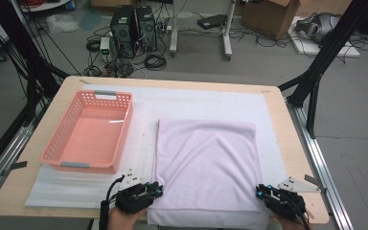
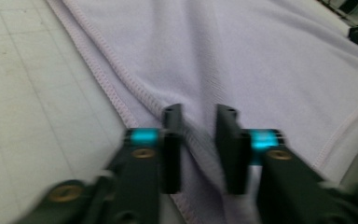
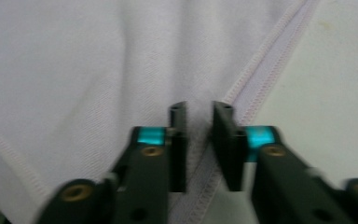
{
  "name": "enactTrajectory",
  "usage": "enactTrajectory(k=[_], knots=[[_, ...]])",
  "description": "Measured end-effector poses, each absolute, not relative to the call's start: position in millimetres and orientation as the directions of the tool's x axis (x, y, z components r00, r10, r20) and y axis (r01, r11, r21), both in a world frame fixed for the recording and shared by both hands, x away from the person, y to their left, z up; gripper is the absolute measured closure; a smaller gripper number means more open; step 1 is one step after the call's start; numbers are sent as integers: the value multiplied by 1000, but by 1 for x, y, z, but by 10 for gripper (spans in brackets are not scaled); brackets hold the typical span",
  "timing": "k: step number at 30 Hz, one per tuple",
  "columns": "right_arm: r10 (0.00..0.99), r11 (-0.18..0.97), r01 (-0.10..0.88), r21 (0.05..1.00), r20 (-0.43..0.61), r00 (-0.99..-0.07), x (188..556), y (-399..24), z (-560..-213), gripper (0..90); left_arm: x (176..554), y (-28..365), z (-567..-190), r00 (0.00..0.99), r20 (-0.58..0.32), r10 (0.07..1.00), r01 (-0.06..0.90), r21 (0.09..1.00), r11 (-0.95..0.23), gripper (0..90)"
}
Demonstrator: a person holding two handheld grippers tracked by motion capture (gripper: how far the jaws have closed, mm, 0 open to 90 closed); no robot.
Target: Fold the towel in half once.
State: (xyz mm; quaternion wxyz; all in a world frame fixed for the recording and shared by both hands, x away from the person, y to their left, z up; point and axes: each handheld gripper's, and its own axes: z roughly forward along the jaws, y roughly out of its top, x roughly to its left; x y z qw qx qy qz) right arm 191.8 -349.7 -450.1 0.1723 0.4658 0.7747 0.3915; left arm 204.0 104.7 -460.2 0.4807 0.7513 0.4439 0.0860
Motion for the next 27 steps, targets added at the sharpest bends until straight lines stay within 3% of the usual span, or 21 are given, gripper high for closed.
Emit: enactTrajectory(k=[3,14,21,23,24,27], knots=[[864,270,569,776,66,-500,188,-350,-447,869,199,107,-456,587,-297,753,577,806,-131,863],[863,196,561,804,130,-489,152,-375,-427,871,167,127,-438,623,-320,714,538,837,-94,867],[855,217,569,793,127,-503,131,-378,-416,869,148,132,-433,652,-352,672,542,836,-87,860],[857,225,581,783,124,-499,131,-377,-416,833,151,131,-435,644,-347,682,539,838,-82,793],[862,232,577,783,110,-495,132,-376,-418,806,154,131,-436,635,-346,690,539,839,-76,694],[870,230,574,786,99,-484,139,-375,-422,736,166,133,-438,615,-333,714,524,850,-55,606]])
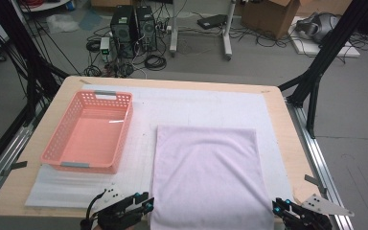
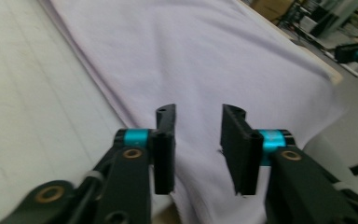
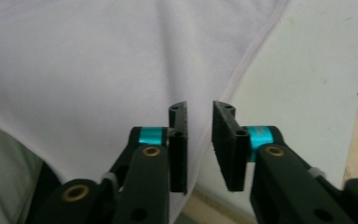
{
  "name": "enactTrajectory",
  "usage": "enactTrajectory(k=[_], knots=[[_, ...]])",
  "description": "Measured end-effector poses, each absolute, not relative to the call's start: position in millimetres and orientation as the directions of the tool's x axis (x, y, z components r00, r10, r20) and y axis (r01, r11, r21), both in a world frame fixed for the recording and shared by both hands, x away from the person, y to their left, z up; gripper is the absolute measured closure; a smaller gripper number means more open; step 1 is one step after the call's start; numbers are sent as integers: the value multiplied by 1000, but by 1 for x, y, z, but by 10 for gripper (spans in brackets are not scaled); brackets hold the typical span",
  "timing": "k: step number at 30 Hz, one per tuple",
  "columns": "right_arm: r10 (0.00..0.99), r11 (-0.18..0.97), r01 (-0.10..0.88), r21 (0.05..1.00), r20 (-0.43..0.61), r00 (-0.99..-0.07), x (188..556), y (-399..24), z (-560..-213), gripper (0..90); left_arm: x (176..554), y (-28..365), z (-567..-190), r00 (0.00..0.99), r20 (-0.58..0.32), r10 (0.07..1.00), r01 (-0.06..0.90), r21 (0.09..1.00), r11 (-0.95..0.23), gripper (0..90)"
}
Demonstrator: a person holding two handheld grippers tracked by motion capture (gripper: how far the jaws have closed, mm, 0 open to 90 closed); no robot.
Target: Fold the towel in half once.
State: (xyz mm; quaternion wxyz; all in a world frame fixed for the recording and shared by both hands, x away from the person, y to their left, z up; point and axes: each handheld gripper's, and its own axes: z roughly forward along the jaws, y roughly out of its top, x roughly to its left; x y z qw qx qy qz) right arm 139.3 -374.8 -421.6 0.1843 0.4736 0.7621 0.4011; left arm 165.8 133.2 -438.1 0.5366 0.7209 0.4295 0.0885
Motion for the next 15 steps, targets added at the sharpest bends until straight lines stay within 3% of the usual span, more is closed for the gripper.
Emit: enactTrajectory(k=[15], knots=[[886,224,552,803,68,-458,181,-371,-430,677,227,127,-445,580,-340,741,558,828,-57,584]])
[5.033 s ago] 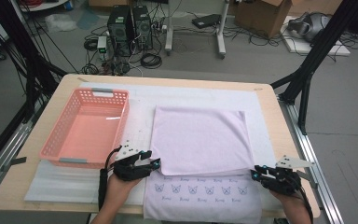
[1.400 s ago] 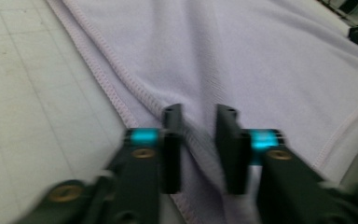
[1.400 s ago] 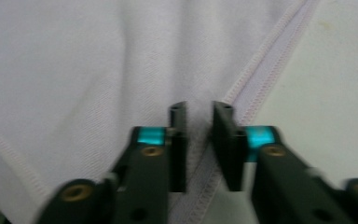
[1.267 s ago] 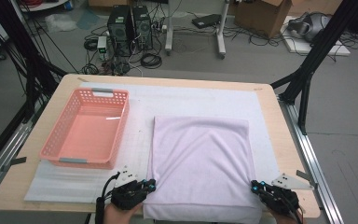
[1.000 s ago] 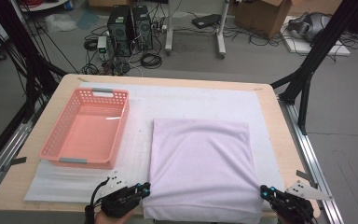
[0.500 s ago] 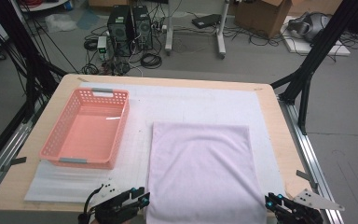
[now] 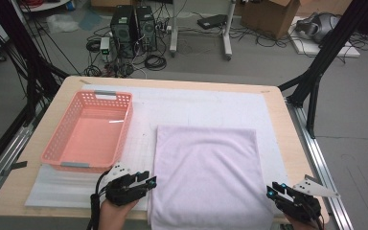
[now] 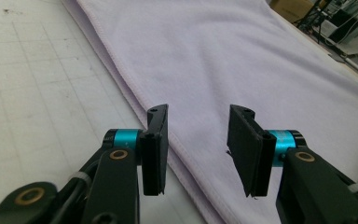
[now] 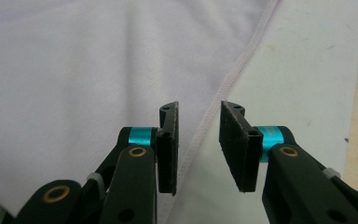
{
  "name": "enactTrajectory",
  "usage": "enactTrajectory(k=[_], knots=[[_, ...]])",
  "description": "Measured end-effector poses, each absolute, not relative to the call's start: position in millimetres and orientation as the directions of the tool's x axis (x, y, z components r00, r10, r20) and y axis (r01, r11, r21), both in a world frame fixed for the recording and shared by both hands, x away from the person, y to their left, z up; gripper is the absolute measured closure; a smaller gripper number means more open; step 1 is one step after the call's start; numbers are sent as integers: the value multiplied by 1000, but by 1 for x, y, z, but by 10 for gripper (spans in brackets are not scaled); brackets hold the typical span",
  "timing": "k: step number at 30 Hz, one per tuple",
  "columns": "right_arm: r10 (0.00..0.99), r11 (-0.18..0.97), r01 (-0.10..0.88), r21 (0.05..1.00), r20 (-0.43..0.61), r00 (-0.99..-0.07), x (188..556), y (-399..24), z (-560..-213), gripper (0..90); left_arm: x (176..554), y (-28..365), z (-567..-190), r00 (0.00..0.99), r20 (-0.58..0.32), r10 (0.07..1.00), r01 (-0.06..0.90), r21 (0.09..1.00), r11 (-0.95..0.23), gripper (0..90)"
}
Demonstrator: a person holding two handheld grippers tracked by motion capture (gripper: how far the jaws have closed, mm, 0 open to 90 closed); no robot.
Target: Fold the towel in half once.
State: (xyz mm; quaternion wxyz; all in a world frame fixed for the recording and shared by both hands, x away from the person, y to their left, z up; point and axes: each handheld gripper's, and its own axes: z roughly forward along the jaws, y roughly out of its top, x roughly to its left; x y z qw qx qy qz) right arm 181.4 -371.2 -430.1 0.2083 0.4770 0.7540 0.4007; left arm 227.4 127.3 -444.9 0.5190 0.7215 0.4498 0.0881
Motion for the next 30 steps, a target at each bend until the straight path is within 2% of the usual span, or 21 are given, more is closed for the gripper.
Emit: enactTrajectory(k=[10,11,13,15,18,28,29,30], knots=[[890,224,562,796,68,-452,212,-369,-433,663,267,113,-452,580,-307,754,600,788,-140,588],[890,224,562,796,67,-450,214,-369,-433,661,268,110,-454,581,-287,761,601,783,-163,613],[891,220,568,793,74,-447,219,-368,-434,657,267,107,-453,570,-249,783,595,782,-185,799],[891,217,573,790,79,-446,220,-368,-436,654,263,108,-452,562,-212,800,575,795,-193,862],[885,229,570,789,75,-460,221,-365,-437,652,261,115,-446,539,-190,820,544,822,-167,869],[884,223,557,800,75,-462,219,-365,-434,630,262,124,-443,488,-194,851,542,832,-121,866],[886,217,559,801,79,-457,220,-366,-434,620,262,128,-443,500,-225,836,542,835,-99,850],[888,210,559,802,82,-452,222,-368,-434,608,262,130,-445,510,-250,823,540,838,-80,787]])
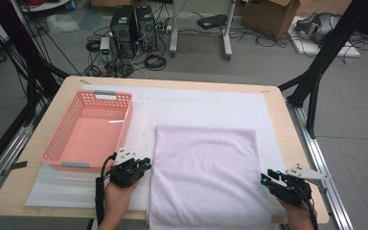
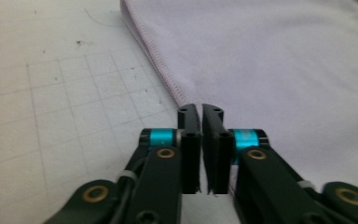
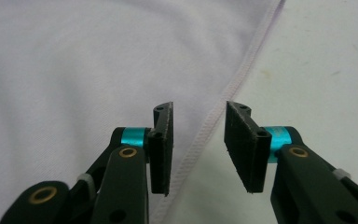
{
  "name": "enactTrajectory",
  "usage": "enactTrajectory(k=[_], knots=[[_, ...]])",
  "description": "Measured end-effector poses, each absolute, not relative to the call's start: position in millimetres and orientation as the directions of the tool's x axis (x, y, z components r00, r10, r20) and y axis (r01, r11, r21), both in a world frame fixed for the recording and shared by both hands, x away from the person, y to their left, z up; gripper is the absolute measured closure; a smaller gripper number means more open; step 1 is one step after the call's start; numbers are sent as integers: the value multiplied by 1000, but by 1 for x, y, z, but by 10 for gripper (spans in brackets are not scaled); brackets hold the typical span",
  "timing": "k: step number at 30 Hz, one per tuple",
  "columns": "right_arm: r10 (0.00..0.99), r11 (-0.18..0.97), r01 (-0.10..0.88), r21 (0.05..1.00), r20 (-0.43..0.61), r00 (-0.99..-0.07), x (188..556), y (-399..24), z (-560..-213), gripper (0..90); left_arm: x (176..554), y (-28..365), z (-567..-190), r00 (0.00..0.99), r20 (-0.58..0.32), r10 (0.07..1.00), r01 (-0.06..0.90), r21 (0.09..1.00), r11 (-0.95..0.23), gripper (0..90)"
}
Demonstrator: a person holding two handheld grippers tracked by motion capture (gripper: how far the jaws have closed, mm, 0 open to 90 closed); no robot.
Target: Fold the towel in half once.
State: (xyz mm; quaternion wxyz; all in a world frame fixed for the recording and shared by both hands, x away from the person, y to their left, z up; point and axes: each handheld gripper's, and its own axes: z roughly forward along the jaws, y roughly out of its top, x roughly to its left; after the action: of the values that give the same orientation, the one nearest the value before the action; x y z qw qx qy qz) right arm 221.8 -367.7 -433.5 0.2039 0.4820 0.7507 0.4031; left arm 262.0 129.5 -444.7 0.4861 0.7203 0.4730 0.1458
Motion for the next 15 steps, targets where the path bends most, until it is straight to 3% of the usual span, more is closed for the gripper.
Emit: enactTrajectory(k=[3,6,11,15], knots=[[896,187,557,809,93,-435,230,-373,-434,597,266,128,-447,535,-277,798,540,838,-72,637],[896,190,555,810,88,-435,243,-376,-433,590,274,123,-444,585,-252,771,502,859,-101,571],[888,215,534,818,63,-455,266,-381,-431,578,294,116,-431,645,-222,731,409,908,-86,583],[885,209,535,818,75,-460,291,-385,-433,621,319,103,-422,680,-177,711,395,906,-153,577]])
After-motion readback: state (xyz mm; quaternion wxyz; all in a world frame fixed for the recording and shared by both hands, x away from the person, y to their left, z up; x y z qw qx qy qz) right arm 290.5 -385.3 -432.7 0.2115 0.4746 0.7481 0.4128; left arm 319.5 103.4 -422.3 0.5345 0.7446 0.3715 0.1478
